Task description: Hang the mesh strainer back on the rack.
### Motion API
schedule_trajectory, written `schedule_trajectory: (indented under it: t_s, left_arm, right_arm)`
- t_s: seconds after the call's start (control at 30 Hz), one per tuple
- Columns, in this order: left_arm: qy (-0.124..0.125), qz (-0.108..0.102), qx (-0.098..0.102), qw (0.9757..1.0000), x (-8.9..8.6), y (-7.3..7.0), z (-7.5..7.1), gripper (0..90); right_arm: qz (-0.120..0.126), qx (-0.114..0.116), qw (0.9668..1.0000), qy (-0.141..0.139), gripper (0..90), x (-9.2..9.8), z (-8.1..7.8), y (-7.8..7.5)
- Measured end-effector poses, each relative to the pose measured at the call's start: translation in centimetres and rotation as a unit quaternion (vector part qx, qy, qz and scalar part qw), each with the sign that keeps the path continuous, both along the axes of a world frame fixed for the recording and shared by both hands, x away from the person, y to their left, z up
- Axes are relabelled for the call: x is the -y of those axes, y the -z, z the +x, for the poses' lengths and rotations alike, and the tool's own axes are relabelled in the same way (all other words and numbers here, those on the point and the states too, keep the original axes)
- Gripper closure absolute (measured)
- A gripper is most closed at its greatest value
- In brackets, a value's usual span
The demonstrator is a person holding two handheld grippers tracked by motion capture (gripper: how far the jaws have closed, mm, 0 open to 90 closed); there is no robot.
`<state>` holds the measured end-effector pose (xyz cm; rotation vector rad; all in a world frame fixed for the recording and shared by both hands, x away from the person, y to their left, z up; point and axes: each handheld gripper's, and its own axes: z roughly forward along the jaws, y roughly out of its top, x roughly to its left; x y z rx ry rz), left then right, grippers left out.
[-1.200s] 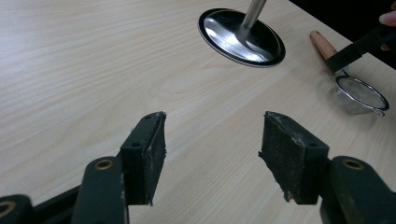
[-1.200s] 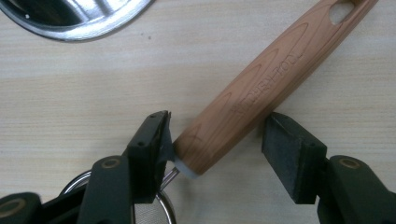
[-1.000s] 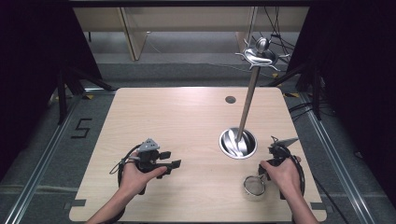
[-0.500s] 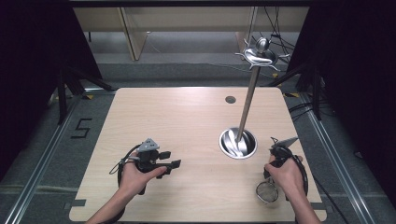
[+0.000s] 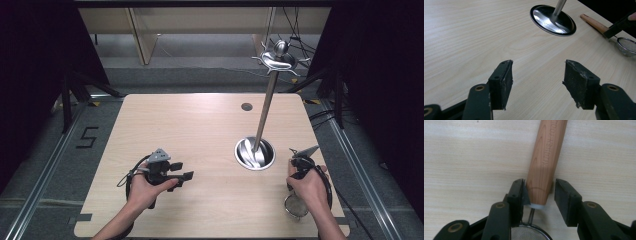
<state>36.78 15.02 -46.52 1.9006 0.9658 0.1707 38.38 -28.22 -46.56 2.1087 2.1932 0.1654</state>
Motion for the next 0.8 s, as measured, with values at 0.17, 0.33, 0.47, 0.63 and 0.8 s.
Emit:
schedule_trajectory:
  t_s: [0.17,0.33,0.47,0.63,0.8]
  left_arm:
    - [-0.001,-0.001,-0.001,1.0000,-0.01,0.03,-0.01,39.1]
    - [0.000,0.000,-0.001,1.0000,0.00,0.02,-0.03,39.1]
    - [0.001,-0.001,-0.002,1.0000,-0.02,0.04,-0.01,39.1]
    - [-0.001,0.000,0.000,1.0000,-0.04,0.03,-0.03,39.1]
    - [-0.001,-0.001,0.000,1.0000,-0.09,-0.01,-0.04,39.1]
  right_arm:
    - [0.006,0.001,0.9999,0.016,61.7,-0.36,0.22,0.24]
    - [0.006,0.008,0.9999,0.012,62.8,-0.22,0.44,0.38]
    - [0.011,0.001,0.9998,0.018,64.8,-0.18,0.56,0.33]
    - [0.017,-0.011,0.9987,0.046,67.6,-0.42,0.66,0.28]
    - [0.015,-0.015,0.9994,0.028,68.9,-0.18,0.64,0.21]
